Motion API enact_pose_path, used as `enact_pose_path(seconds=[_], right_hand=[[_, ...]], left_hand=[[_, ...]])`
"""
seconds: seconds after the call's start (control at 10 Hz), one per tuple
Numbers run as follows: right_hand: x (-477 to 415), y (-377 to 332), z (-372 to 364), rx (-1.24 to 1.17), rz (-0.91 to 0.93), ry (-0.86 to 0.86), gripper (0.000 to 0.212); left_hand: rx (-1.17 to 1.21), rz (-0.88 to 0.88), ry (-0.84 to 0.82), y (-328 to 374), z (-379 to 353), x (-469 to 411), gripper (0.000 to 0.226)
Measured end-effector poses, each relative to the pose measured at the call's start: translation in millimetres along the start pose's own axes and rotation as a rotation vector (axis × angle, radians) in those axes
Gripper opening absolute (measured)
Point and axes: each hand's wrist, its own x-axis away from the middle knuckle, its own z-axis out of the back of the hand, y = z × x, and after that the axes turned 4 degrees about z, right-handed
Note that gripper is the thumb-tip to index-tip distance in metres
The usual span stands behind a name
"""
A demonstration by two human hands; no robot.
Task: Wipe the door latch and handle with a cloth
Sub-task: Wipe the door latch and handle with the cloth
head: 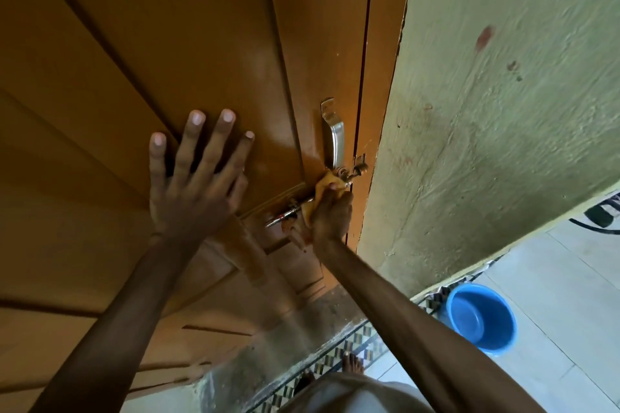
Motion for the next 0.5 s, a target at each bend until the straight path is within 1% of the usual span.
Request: enact_pose_path(seconds=[0.1,0.2,0.3,0.4,0.5], right_hand=[[-8.4,-12.1,9.8,-0.240,-0.210,-0.118,0.038],[-11.2,-12.1,14.9,-0.287,-0.280,-0.130,0.032],[-9.8,-9.4,12.6,-0.272,-0.201,-0.048,0.028],[5.7,-2.0,13.2,-0.049,0.057,0.067,0.043],[16.0,19.1,18.6,0.148,0.326,0.018,0.037]], left_hand=[[0.001,0.014,0.001,1.9,0.1,-0.1,0.058],[-0.004,0.022,-0.001,1.5,0.1,0.3,0.056],[0.001,0.021,0.005,2.0,0.9,-1.2,0.056],[-0.017,0.021,0.009,1.6,0.2,-2.6,0.057],[-0.005,0.018,0.009,1.1,-0.2,-2.0,0.055]])
